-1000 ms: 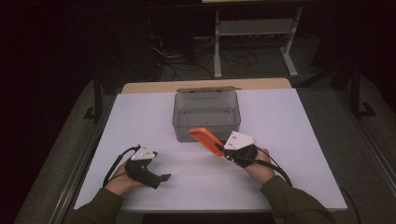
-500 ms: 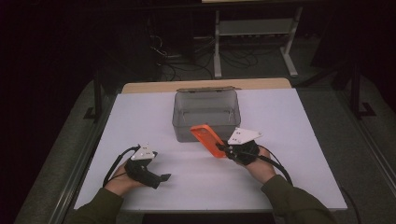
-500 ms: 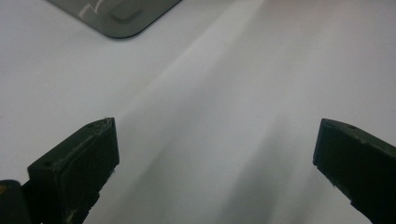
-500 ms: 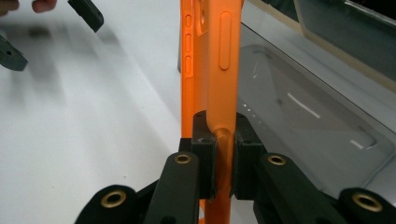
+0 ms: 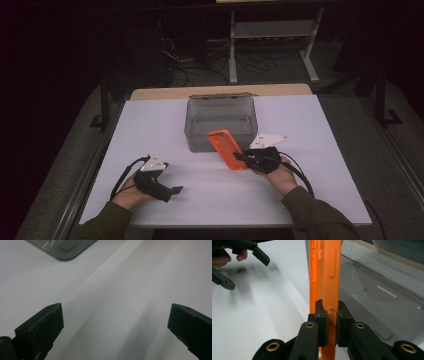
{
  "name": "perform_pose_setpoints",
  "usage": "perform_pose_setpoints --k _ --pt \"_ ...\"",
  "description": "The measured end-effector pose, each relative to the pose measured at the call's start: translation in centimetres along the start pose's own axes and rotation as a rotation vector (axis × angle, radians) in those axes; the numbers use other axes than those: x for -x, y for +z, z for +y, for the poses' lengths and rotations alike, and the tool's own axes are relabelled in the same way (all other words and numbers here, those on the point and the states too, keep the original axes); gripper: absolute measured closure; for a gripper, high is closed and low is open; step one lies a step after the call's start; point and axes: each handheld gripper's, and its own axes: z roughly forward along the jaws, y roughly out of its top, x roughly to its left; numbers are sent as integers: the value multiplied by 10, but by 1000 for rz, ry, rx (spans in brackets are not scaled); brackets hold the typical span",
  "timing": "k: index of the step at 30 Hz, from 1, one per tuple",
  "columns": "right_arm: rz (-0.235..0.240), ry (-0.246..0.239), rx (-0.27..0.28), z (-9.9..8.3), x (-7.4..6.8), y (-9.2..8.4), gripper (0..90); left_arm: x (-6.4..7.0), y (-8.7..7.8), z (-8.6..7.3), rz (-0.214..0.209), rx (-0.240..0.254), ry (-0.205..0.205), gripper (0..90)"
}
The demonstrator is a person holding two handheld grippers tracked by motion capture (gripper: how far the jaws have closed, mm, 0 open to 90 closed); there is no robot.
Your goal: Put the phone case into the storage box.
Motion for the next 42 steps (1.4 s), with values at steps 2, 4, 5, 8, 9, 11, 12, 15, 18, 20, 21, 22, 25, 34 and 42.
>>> perform_pose_setpoints --k 2,4,5,8,9,11,12,15,18,20,21,22,25,34,42 --pt "4 7 0 -1 1 0 813 0 0 0 0 1 1 0" --pt "3 5 -1 0 1 -1 814 0 0 0 1 2 2 0" --pt "3 9 -1 0 1 -1 813 0 0 0 2 3 3 0" --pt "2 -2 -4 1 0 -1 813 0 0 0 3 5 5 0" --pt "1 -5 -7 1 0 -1 813 0 0 0 3 4 6 0" --pt "0 -8 -10 1 0 -1 813 1 0 0 5 5 7 0" --pt "0 -9 -10 1 0 -2 813 1 0 0 5 4 8 0" --pt "-1 -9 -11 2 0 -2 813 0 -1 0 4 6 7 0" --pt "-2 -13 -15 2 0 -3 813 1 0 0 6 5 8 0" --pt "-2 -13 -15 3 -1 -5 813 2 1 1 3 5 11 0" --pt "-1 -14 -14 3 -1 -6 813 2 1 1 3 5 11 0" --pt "-2 -8 -14 4 -1 -7 814 3 1 1 2 5 11 0" --pt "1 1 -13 6 1 -11 813 2 1 1 2 6 10 0" --pt "3 6 -15 15 5 -17 813 2 0 1 8 9 8 0" --pt "5 6 -28 24 10 -24 812 2 0 0 8 8 10 0"
